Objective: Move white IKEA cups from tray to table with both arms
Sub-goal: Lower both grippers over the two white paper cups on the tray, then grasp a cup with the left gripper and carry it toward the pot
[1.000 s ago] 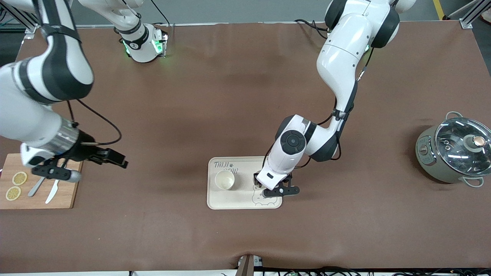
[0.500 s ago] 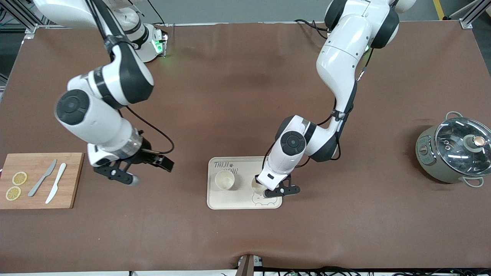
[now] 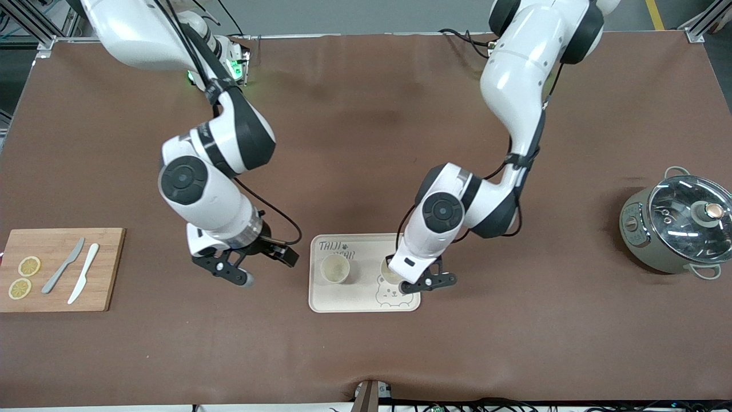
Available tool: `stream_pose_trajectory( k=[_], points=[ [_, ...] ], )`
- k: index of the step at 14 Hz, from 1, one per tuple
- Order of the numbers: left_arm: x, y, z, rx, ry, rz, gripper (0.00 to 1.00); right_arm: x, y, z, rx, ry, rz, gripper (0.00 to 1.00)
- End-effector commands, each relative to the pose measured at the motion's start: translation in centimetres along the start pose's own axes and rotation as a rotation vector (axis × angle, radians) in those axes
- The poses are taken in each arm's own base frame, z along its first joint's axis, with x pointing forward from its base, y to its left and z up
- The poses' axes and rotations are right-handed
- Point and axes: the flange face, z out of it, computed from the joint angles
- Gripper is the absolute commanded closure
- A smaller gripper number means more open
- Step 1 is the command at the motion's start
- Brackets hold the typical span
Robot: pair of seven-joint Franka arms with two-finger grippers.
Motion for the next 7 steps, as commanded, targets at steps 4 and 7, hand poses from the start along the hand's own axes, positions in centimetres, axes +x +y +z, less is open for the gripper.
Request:
stream_pose_trajectory(
  k=[4,7],
  points=[
    [0.1,-9.6,-15.6,0.068,-0.146,0.009,1.00,-1.6,-2.6,3.7,0.000,0.018,0.028,0.00],
    [-1.4,-16.4,-18.1,0.066,-0.170,0.095,1.00,-2.5,-3.1,5.6,-0.006,0.007,0.015,0.00]
  ],
)
